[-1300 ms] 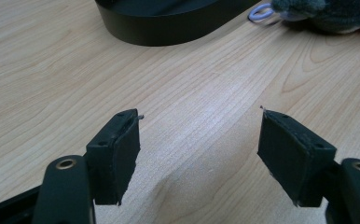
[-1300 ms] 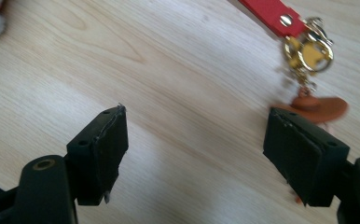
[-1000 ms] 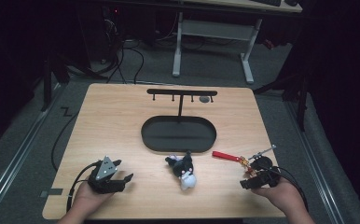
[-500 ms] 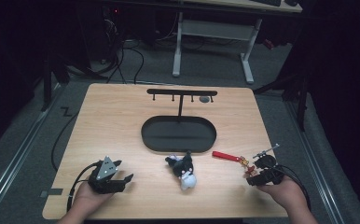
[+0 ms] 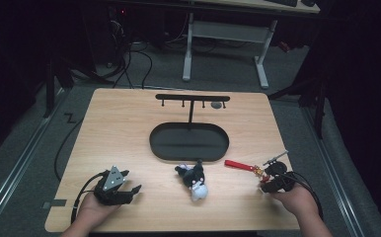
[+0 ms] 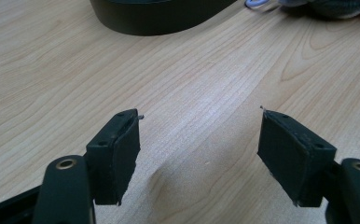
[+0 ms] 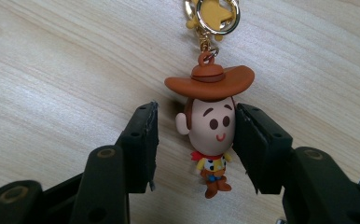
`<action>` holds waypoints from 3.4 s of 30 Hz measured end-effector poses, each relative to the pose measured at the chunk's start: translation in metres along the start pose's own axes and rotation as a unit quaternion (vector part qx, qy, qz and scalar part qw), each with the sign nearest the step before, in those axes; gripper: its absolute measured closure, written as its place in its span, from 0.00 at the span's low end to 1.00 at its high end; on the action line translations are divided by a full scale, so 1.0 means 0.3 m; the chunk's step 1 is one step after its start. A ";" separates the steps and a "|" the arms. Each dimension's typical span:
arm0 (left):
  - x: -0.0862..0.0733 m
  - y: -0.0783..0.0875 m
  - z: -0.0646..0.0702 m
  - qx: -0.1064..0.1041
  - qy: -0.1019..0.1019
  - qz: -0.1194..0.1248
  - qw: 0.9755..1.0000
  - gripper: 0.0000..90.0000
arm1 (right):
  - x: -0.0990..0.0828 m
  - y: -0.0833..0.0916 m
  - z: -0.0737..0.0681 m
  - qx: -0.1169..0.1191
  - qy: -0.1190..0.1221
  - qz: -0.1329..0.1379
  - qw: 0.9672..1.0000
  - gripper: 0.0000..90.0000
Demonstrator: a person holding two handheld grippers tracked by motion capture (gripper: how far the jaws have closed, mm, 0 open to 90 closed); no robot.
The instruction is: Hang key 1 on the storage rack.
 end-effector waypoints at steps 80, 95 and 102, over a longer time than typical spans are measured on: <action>0.005 0.003 0.015 -0.013 -0.017 -0.001 1.000 0.33 | 0.148 0.426 -0.155 0.051 0.007 0.036 0.998 0.75; 0.005 0.008 0.013 -0.011 -0.013 0.004 1.000 0.33 | 0.225 0.492 -0.189 0.052 0.018 0.066 0.996 0.75; 0.005 0.010 0.012 -0.012 -0.012 0.004 1.000 0.33 | 0.266 0.487 -0.205 0.057 0.025 0.074 0.995 0.75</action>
Point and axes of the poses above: each handheld gripper's, and its own axes: y roughly backward along the jaws, x roughly out of its top, z roughly to its right, the point moved 1 cm from there along -y, roughly forward along the jaws, and after that the axes turned 7 degrees about x, right-handed, at the moved point
